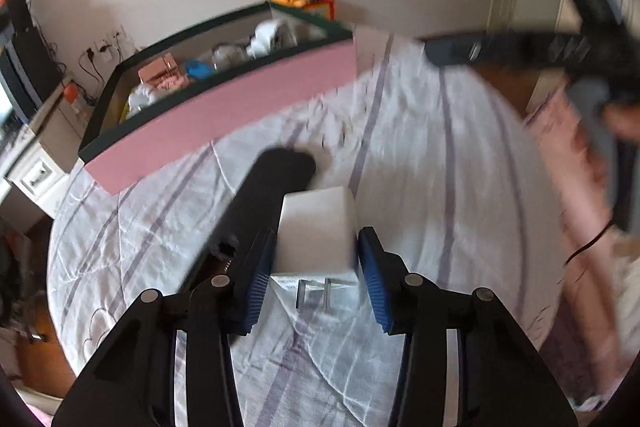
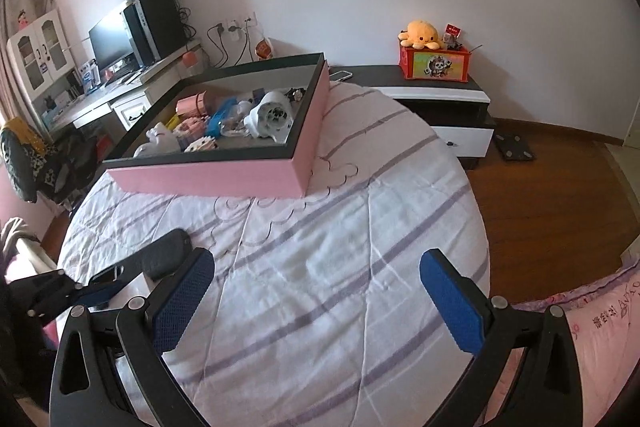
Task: Organize rigid objects
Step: 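Grasp the white charger with the left tool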
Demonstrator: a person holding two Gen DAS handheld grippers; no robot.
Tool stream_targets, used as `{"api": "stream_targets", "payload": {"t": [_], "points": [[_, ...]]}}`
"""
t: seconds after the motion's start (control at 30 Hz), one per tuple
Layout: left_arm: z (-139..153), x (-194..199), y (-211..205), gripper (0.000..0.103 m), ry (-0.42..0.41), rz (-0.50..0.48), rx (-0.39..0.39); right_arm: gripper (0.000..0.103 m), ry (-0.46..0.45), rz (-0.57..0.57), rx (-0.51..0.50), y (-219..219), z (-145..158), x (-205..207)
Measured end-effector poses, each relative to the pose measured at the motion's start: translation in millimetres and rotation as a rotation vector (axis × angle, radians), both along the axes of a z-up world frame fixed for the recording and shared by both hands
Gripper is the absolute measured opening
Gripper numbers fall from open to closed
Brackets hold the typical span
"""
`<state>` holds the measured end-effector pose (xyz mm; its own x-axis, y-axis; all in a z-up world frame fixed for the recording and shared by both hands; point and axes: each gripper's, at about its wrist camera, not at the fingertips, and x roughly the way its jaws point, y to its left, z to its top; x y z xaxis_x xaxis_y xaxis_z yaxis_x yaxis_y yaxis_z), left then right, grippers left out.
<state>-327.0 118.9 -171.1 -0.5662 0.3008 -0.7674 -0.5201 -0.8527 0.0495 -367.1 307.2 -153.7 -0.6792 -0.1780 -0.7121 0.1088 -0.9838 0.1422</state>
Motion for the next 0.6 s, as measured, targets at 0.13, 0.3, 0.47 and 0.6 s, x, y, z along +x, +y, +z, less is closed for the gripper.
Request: {"api": "stream_targets", "payload": {"t": [0.13,0.3,0.47,0.6], "points": [[23,-13,-19,0.043,0.023,0.017,0.093,0.103,0.006,0.001,0.002,-5,2,-20],[22,-32,-34,0.043,0.014,0.047,0.085,0.103,0.011,-0.011,0.016,-10,3,-54],[25,-50,-58,0.043,0.02,0.113,0.118,0.102,-0.014,-0.036,0.011,-11,0,-91],[24,-67,-74,0.042,0.012,0.154,0.104,0.082,-0.05,-0.031,0.039,-18,-7,-109]]}}
